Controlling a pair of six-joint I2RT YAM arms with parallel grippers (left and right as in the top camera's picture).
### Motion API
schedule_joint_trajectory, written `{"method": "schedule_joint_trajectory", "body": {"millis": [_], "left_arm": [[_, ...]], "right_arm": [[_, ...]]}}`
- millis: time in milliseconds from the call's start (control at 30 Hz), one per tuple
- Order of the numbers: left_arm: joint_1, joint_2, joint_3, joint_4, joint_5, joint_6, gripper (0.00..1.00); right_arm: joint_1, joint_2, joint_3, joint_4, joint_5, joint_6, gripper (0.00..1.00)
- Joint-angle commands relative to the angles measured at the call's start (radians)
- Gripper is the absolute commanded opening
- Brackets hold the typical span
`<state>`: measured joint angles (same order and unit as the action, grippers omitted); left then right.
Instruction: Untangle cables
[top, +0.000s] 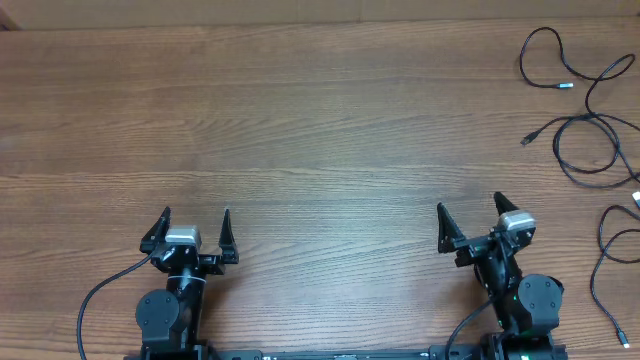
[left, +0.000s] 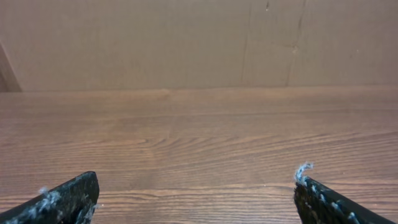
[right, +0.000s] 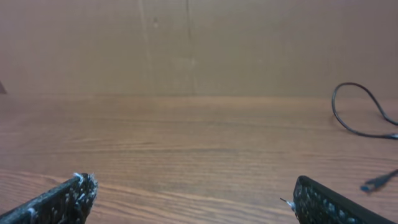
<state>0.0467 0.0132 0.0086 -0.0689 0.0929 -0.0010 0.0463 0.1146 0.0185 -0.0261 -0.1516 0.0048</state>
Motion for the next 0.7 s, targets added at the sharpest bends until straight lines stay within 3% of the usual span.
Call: {"method": "schedule_joint_trajectory", "body": {"millis": [0, 667], "left_arm": [[0.005, -0.009, -0.003, -0.003, 0.0, -0.013, 1.0], [0.005, -0.009, -0.003, -0.003, 0.0, -0.013, 1.0]], "right_arm": [[-0.004, -0.096, -0.01, -0.051, 0.039, 0.005, 1.0], [-0.003, -0.112, -0.01, -0.05, 0.043, 0.005, 1.0]]}}
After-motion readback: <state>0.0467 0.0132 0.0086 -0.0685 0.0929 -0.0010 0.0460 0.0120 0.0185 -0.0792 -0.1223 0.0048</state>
